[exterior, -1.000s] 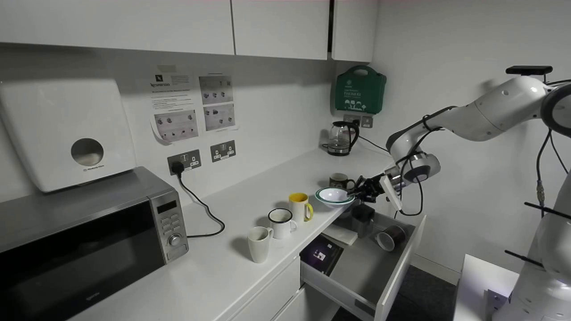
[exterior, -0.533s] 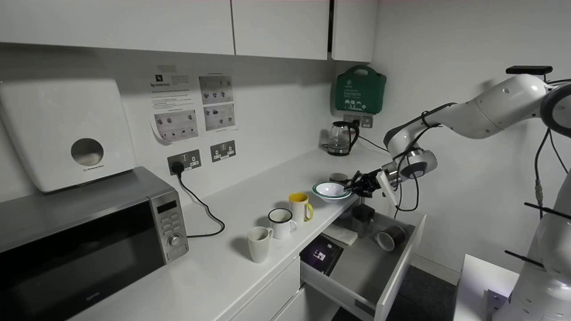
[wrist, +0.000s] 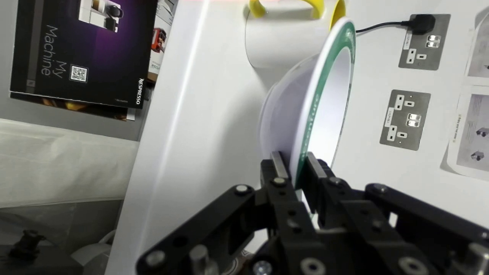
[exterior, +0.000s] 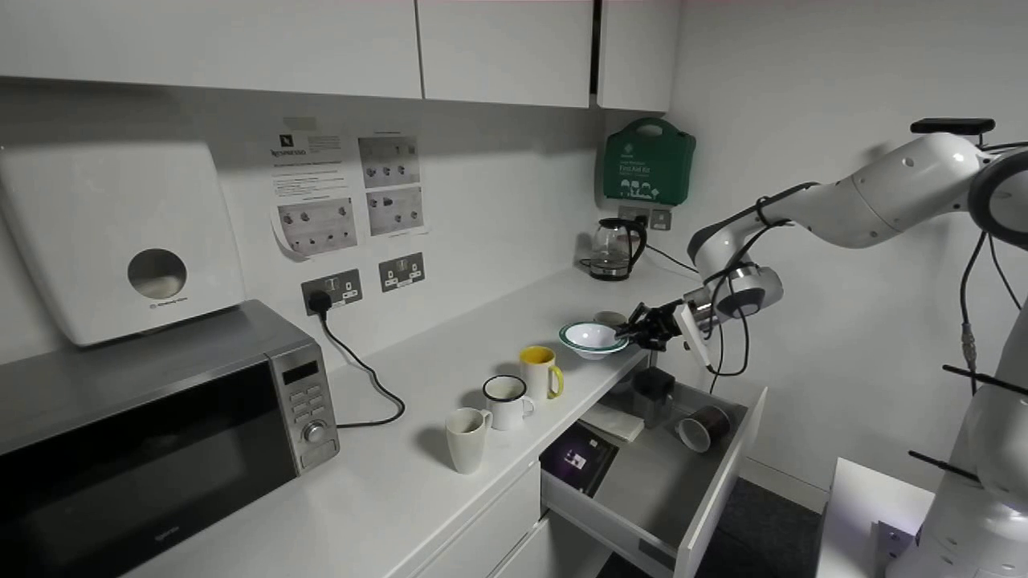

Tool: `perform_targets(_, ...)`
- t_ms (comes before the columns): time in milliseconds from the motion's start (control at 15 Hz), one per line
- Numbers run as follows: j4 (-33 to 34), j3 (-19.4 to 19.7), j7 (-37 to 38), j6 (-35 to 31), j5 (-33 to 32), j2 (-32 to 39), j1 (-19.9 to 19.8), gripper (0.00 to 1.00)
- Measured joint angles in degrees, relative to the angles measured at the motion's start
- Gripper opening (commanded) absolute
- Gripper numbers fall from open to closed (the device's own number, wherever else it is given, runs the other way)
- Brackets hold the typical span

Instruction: Take the green and white bowl out of the open drawer and place it on the countertop

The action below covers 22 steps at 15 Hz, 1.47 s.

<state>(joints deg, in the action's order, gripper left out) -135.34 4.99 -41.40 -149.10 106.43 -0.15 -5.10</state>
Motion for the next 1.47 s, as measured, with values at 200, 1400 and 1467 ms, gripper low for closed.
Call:
perform_targets(200, 0.5, 0.0, 0.0, 0.0, 0.0, 0.7, 0.0, 0.04)
perform_targets(1400, 5.8, 0.0, 0.0, -0.1, 0.0, 6.7, 0.0, 0.04)
perform_targets(1467, 6.2, 0.0, 0.0, -0.1, 0.0, 7.2, 0.0, 0.04)
